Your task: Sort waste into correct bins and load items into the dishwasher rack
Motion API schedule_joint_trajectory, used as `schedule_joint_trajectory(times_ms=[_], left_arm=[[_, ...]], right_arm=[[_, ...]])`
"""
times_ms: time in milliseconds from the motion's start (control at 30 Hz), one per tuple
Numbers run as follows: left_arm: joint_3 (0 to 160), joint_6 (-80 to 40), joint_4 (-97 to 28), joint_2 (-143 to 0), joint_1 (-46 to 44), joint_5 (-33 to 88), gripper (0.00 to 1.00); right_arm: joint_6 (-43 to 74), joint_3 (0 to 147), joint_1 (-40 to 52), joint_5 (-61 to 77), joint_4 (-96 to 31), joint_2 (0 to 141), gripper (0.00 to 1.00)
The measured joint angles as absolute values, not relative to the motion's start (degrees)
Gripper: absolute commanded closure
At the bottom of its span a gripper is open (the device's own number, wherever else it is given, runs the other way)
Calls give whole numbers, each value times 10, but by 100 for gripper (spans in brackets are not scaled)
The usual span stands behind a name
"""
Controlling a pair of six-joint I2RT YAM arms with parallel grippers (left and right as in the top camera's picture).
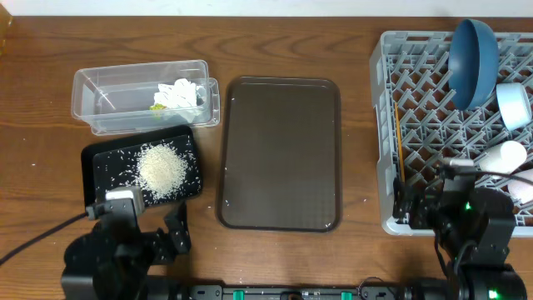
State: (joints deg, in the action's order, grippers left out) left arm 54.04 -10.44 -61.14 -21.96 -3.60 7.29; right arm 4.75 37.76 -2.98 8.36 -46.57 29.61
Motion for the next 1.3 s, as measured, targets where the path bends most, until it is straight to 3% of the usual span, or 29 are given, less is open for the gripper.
schedule_joint_trajectory(times_ms=[533,933,1167,1300], left_arm=[[540,-104,-611,-212,-36,73,4],[540,-104,-611,-212,-36,73,4],[540,-104,-611,-212,-36,73,4],[539,-104,-611,-212,-36,73,4]], right_arm=[[54,377,-30,84,-580,288,1],[54,376,-25,84,-582,280,1],[52,371,16,77,-584,207,1],[50,330,19,72,-510,144,1]])
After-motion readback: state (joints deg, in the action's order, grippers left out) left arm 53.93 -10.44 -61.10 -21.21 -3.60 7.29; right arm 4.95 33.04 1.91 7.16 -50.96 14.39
